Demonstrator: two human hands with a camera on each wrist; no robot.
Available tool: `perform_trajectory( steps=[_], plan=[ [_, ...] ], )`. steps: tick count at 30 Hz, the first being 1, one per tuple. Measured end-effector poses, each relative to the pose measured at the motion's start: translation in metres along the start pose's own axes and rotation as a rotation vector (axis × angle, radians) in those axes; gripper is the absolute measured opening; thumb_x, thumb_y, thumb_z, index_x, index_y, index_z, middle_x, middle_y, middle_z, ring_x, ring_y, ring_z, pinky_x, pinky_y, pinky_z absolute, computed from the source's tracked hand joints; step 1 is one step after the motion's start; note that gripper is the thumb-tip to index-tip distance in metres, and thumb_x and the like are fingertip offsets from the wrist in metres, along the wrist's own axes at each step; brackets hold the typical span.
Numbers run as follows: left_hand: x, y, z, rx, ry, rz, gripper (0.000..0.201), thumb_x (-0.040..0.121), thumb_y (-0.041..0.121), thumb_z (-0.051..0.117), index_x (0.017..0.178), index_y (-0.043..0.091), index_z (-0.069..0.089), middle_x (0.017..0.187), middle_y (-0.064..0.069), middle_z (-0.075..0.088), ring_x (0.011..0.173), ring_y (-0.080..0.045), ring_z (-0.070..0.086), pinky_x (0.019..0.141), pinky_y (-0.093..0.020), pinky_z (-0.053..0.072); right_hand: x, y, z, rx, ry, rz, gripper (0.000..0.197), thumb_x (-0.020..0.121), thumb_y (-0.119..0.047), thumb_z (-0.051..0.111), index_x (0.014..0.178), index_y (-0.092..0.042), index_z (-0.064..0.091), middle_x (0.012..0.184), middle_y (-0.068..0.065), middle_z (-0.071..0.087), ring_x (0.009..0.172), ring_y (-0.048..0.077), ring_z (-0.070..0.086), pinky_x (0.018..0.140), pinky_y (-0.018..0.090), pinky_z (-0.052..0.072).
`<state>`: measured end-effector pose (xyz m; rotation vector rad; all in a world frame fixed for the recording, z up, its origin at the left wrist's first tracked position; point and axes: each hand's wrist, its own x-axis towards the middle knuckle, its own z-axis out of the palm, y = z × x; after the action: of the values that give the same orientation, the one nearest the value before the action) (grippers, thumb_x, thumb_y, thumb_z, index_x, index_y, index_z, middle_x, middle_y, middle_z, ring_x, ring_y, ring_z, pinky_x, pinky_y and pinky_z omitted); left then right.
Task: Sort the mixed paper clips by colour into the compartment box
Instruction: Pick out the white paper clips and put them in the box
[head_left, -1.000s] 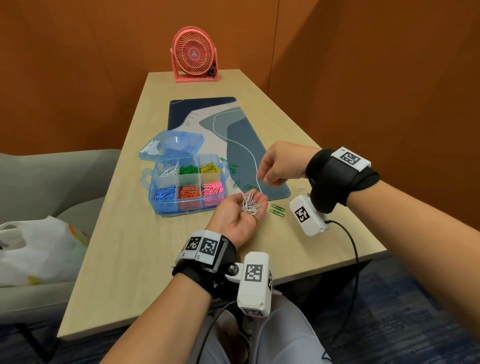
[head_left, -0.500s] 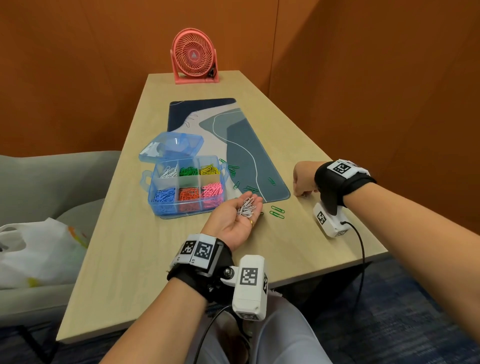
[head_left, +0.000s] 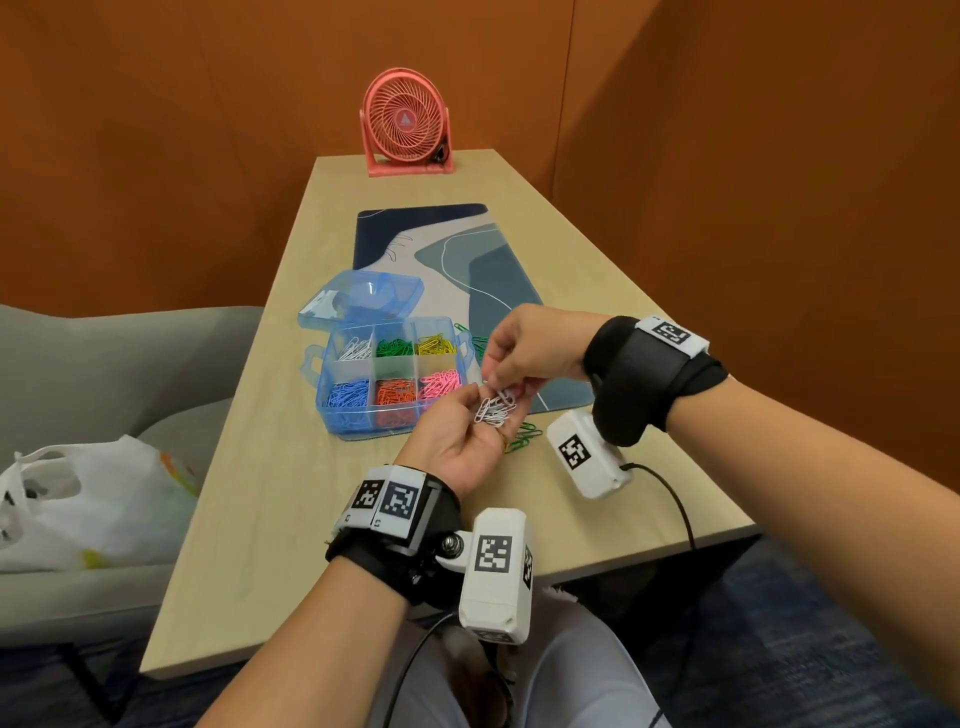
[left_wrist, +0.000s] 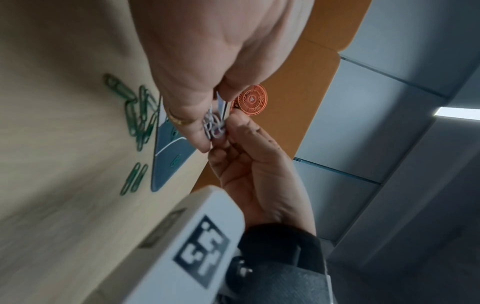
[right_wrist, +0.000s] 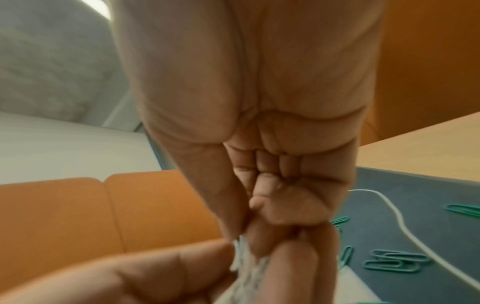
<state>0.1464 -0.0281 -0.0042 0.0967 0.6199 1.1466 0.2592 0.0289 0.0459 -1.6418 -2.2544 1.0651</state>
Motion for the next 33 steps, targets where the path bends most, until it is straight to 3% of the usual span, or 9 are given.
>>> perform_trajectory(
  steps=[3,6,9,15,19,23,26,29,33],
  plan=[
    [-0.005,0.011,-0.001,0.014,-0.044,0.032,0.033,0.102,0.008,0.026,0.1,-0.012,0.052,0.103,-0.027,0.062,0.096,-0.033,0.06,0.105,-0.044,0.039,0.003,-0.01,0.006,0.041,-0.001,-0.029,0.008,0.086,-0.007,0.066,0.089,-0.001,0.069,0.075,0.011,0.07,0.061,0.016,0.064,0.055,0.021,0.054],
    [-0.007,0.025,-0.008,0.044,-0.045,0.04,0.028,0.1,0.005,0.032,0.114,-0.012,0.049,0.12,-0.028,0.057,0.111,-0.034,0.058,0.095,-0.045,0.048,0.012,-0.013,0.008,0.104,0.089,-0.003,0.007,0.09,-0.008,0.06,0.085,-0.007,0.065,0.079,0.013,0.07,0.059,0.014,0.062,0.055,0.022,0.054],
    [-0.01,0.043,-0.015,0.152,0.015,0.076,0.018,0.097,-0.001,0.041,0.105,-0.011,0.053,0.116,-0.026,0.054,0.107,-0.032,0.058,0.088,-0.04,0.051,0.023,-0.012,0.012,0.156,0.186,0.103,0.008,0.092,-0.011,0.054,0.088,-0.005,0.058,0.07,0.011,0.062,0.054,0.016,0.056,0.049,0.024,0.05],
    [-0.022,0.09,-0.03,0.187,0.112,0.227,0.019,0.097,-0.006,0.036,0.104,-0.008,0.054,0.119,-0.023,0.053,0.109,-0.029,0.057,0.096,-0.032,0.047,0.039,-0.015,0.032,0.16,0.138,0.218,0.022,0.091,-0.022,0.059,0.083,-0.003,0.052,0.073,0.014,0.061,0.052,0.021,0.057,0.053,0.028,0.053],
    [-0.023,0.123,-0.042,0.222,0.156,0.278,0.022,0.097,-0.005,0.037,0.111,-0.004,0.054,0.116,-0.022,0.056,0.107,-0.026,0.059,0.083,-0.032,0.055,0.045,-0.023,0.044,0.007,0.165,0.201,0.014,0.087,-0.01,0.063,0.082,-0.006,0.05,0.069,0.012,0.061,0.06,0.026,0.064,0.065,0.036,0.058],
    [-0.013,0.146,-0.046,0.334,0.199,0.352,0.023,0.098,-0.006,0.031,0.102,-0.003,0.054,0.109,-0.017,0.056,0.094,-0.022,0.061,0.075,-0.027,0.057,0.048,-0.024,0.048,-0.117,0.211,0.171,0.018,0.085,0.004,0.054,0.101,-0.004,0.05,0.093,0.017,0.065,0.075,0.032,0.071,0.07,0.045,0.06],
    [-0.004,0.153,-0.048,0.437,0.236,0.382,0.026,0.098,-0.008,0.028,0.097,0.001,0.053,0.103,-0.013,0.056,0.09,-0.019,0.06,0.071,-0.022,0.057,0.042,-0.023,0.046,-0.186,0.19,0.133,0.023,0.083,0.006,0.05,0.104,-0.004,0.054,0.096,0.016,0.065,0.077,0.03,0.067,0.069,0.038,0.058],
    [0.002,0.153,-0.051,0.583,0.246,0.385,0.028,0.096,-0.011,0.03,0.103,-0.001,0.054,0.098,-0.012,0.056,0.087,-0.018,0.06,0.069,-0.02,0.056,0.033,-0.02,0.045,-0.192,0.15,0.11,0.026,0.082,0.006,0.048,0.103,-0.006,0.057,0.081,0.007,0.059,0.062,0.021,0.057,0.057,0.031,0.052],
    [0.004,0.146,-0.056,0.9,0.263,0.354,0.025,0.094,-0.013,0.036,0.104,0.0,0.055,0.093,-0.013,0.057,0.08,-0.016,0.059,0.067,-0.02,0.054,0.022,-0.017,0.045,-0.189,0.085,0.072,0.024,0.081,0.007,0.05,0.093,-0.014,0.054,0.07,0.003,0.055,0.052,0.017,0.056,0.054,0.03,0.054]
  ],
)
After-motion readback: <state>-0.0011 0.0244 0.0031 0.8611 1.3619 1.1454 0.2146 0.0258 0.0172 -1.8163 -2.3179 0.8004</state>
